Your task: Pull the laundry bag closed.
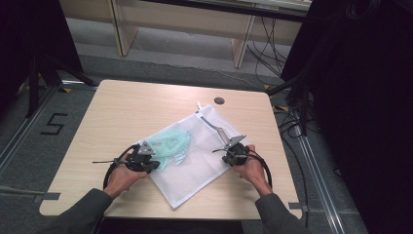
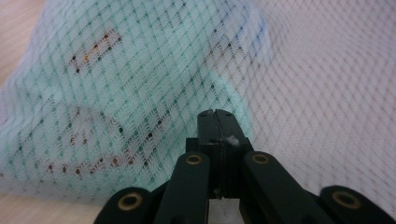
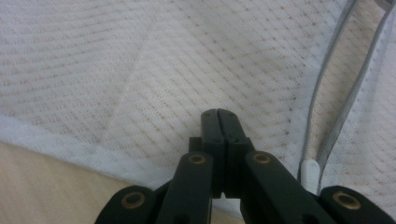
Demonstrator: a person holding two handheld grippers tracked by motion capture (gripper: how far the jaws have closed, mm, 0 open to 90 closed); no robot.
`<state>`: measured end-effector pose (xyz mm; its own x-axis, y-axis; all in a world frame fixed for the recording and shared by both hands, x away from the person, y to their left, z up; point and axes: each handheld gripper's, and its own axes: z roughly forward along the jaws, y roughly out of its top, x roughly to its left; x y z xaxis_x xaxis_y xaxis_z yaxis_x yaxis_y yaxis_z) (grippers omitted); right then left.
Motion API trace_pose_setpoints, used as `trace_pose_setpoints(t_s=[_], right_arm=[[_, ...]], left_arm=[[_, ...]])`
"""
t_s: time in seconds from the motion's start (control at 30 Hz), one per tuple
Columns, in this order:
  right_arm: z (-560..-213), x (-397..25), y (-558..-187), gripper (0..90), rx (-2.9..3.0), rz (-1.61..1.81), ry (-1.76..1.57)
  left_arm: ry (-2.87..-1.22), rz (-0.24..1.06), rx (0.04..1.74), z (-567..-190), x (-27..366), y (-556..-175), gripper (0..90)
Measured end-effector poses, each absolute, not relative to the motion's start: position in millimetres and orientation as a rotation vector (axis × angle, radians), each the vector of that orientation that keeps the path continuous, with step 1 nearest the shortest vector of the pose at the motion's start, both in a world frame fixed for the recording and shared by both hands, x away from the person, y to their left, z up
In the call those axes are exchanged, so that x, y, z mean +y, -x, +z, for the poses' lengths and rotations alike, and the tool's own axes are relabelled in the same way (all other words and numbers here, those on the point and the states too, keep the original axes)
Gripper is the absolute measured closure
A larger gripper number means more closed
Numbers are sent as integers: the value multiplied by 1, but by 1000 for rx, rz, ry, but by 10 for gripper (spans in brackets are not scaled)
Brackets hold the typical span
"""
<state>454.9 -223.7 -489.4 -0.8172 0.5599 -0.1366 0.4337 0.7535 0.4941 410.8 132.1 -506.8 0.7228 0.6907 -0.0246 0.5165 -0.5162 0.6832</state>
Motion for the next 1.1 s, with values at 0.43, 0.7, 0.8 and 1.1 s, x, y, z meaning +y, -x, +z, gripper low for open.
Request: trace_pose_setpoints(t_s=[0.43,0.7,0.8,1.1], right_arm=[[-489,-185,-413,900,2826,695,-581],[-488,-168,-397,900,2878,706,-493],[-489,-163,-389,900,2901,714,-469],[-490,-145,-371,900,2925,752,-372]], left_arm=[[-2253,361,985,-504,170,-429,898],[-2268,395,996,-504,178,-435,899],[-2279,397,998,-503,181,-438,899],[-2297,435,1015,-502,190,-443,899]])
